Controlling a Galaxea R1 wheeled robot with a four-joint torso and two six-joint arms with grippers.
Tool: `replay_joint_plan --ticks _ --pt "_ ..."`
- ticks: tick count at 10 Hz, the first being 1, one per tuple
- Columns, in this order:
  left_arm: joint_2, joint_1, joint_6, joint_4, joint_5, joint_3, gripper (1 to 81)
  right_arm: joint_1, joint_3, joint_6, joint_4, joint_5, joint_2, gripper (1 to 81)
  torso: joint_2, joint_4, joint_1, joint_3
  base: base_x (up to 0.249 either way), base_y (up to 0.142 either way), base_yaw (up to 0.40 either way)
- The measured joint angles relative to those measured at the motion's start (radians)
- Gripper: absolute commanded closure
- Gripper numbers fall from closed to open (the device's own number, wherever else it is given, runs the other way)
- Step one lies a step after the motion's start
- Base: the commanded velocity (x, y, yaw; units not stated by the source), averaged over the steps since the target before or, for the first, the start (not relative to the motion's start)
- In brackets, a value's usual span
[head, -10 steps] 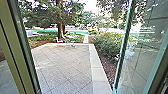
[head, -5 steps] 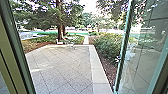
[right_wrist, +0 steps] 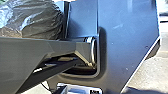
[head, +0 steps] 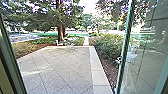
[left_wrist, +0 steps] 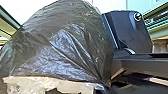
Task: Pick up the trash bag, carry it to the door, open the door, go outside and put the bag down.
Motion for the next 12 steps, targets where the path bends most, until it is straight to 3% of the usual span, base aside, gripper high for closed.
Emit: replay_joint_plan --ticks 3,4,7,8,12 --pt "0.001 -0.006 0.000 0.000 -0.001 0.004 81.1 -0.006 -0.001 0.001 0.000 -0.002 0.003 1.0 0.000 0.005 0.000 0.000 0.115 0.000 0.000" --pt "0.001 -0.014 0.000 0.000 0.000 0.000 81.1 -0.002 0.000 -0.003 -0.001 -0.002 0.001 1.0 0.001 0.020 0.003 0.000 0.115 0.000 0.000" --pt "-0.002 -0.010 0.000 0.000 -0.004 0.007 81.1 0.006 -0.003 -0.002 -0.001 -0.001 0.006 1.0 0.001 0.109 0.003 0.000 0.115 0.000 0.000" --pt "-0.012 -0.011 0.000 0.000 -0.007 -0.008 81.1 0.006 -0.003 -0.003 -0.002 0.000 -0.002 1.0 0.001 0.123 0.003 -0.001 0.115 0.000 0.000" --pt "0.001 -0.013 0.000 0.000 -0.006 0.003 81.1 0.005 -0.002 0.006 0.002 0.002 0.003 1.0 0.001 0.123 0.003 0.000 0.115 0.000 0.000"
